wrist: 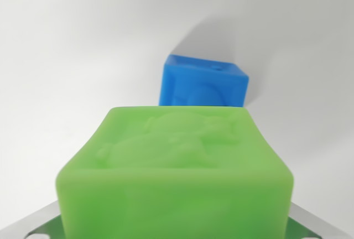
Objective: Stack cube
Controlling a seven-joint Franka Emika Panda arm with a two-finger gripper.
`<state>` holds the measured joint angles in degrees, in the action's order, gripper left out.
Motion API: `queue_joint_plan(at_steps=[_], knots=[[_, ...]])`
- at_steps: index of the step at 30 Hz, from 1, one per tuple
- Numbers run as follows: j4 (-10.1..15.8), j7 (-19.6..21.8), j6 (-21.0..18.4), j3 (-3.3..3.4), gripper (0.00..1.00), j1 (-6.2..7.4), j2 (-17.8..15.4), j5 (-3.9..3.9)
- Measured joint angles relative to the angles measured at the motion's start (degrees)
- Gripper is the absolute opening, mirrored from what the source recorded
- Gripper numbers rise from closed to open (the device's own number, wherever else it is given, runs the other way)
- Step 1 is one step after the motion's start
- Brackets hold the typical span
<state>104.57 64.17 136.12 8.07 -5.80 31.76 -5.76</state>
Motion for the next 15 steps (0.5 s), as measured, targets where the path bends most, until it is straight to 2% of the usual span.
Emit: queue_joint_plan(at_steps=[7,15], knots=[[-1.11,2.01,-0.38,0.47,0.0,-0.74,0.78,-0.44],[-1.36,2.2,0.84,0.42,0.0,-1.01,2.71,-0.81]])
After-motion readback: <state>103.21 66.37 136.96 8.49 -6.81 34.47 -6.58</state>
